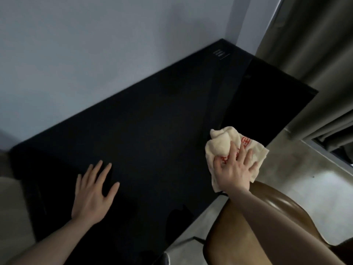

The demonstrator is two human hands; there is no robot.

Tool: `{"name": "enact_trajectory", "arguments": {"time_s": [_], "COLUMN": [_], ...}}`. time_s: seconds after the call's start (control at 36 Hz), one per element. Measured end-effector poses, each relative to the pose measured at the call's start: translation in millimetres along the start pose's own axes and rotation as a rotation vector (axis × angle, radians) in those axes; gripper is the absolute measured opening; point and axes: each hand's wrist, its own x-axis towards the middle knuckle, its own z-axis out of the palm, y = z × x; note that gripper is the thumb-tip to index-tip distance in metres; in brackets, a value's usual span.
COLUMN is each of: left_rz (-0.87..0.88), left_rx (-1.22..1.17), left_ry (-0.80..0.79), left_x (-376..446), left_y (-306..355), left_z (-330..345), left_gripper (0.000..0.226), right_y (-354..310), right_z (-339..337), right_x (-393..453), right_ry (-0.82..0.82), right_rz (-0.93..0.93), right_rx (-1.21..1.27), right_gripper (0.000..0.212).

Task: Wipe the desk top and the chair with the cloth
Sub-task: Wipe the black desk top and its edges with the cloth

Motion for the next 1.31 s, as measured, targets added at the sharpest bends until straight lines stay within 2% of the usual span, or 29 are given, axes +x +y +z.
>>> {"name": "enact_trajectory", "arguments": {"time_s": [0.17, 0.42, 0.67, 0.81, 0.97, 1.06, 1.14, 1.22, 1.31], "left_rz": [-0.003, -0.017, 0.047, 0.088, 0.200, 0.284, 0.234, 0.274, 0.294], "left_rx": [-0.019, -0.049, -0.112, -0.206, -0.471, -0.251, -0.064, -0.020, -0.061], "left_ry": [0.040, 0.032, 0.006, -0.043, -0.207, -0.170, -0.182, -0.225, -0.266], "left_x": [3, 6, 2, -1, 6, 3, -7, -17, -20], "left_y": [-3, -8, -18, -25, -69, -119, -168, -193, -197], "left_z": [0, -2, -7, -15, -38, -44, -42, -43, -50], "left_gripper": [0.074, 0.072, 0.075, 0.074, 0.058, 0.066, 0.074, 0.078, 0.070], "right_y": [-11, -29, -90, -126, -171, -190, -210, -232, -254], "right_z": [5, 12, 52, 78, 103, 113, 124, 135, 146], "right_x": [-26, -35, -116, -169, -244, -276, -299, -323, -348], "right_ry": [0.006, 0.013, 0.086, 0.110, 0.077, 0.046, 0.008, -0.026, -0.065], "right_rz": [-0.005, 0.091, 0.191, 0.205, 0.132, 0.085, 0.060, 0.048, 0.022], "right_rx": [0.009, -0.020, -0.047, -0.024, -0.014, -0.031, -0.040, -0.058, -0.049], "right_gripper": [0.075, 0.074, 0.075, 0.076, 0.077, 0.077, 0.078, 0.081, 0.082]}}
